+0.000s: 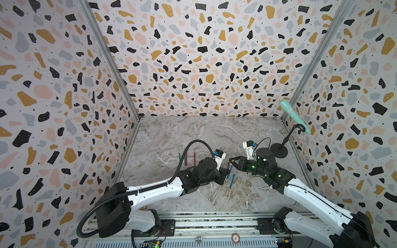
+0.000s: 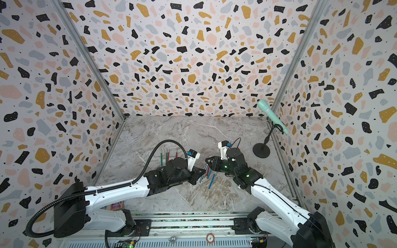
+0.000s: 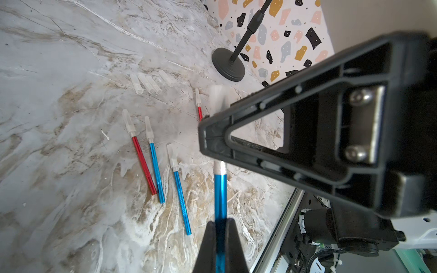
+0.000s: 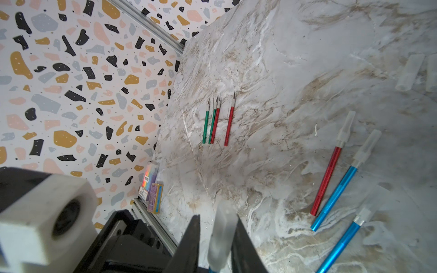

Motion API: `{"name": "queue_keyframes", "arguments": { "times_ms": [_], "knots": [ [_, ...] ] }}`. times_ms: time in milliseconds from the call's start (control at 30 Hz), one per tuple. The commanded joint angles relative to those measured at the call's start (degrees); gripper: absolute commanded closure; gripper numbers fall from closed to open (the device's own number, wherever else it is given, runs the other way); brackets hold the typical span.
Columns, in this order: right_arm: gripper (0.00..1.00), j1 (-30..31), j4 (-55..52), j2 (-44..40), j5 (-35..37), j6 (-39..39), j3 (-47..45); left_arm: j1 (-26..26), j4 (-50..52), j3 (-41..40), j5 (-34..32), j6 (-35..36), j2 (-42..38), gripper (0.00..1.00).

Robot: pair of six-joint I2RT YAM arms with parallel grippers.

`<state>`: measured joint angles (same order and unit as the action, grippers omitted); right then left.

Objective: Remove protective caps from carving knives
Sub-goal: Remove the protective sleeve from the carving knife.

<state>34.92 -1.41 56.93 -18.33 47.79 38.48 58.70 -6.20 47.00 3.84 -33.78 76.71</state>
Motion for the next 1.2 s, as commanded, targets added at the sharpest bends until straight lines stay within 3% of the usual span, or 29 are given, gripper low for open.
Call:
{"name": "queue_keyframes", "arguments": {
  "times_ms": [0, 133, 267, 533, 633, 733, 800, 1167],
  "knots": [
    [0.82, 0.15, 1.55, -0.68, -0.67, 0.04, 0.01, 0.45, -2.14, -0.6, 0.57, 0.03, -0.86, 1.0],
    [0.88, 0.07, 1.37, -0.81, -0.78, 0.19, -0.16, 0.45, -1.86, -0.6, 0.38, 0.27, -0.91, 1.0],
    [1.0, 0.07, 1.13, -1.03, -0.77, 0.32, -0.25, 0.45, -1.51, -0.27, 0.03, 0.46, -0.7, 1.0],
    [1.0, 0.11, 0.58, -1.42, -0.53, 0.77, -0.42, 0.45, 2.02, 2.26, -1.21, 1.78, 1.68, 0.98],
    [1.0, 0.07, 0.53, -1.47, -0.46, 0.92, -0.25, 0.45, 1.96, 2.19, -1.66, 1.86, 1.71, 0.7],
    [1.0, 0.23, 0.5, -1.51, -0.7, 1.25, -0.16, 0.45, 1.55, 2.22, -1.46, 1.88, 1.77, 0.62],
    [1.0, 0.2, 0.53, -1.74, -0.73, 1.25, -0.07, 0.45, 1.44, 2.17, -1.44, 1.88, 1.7, 0.64],
    [1.0, 0.42, 1.56, -1.29, -1.48, 1.43, -0.66, 0.45, 0.99, 2.72, 0.9, 1.79, 3.47, 0.95]
  ]
}}
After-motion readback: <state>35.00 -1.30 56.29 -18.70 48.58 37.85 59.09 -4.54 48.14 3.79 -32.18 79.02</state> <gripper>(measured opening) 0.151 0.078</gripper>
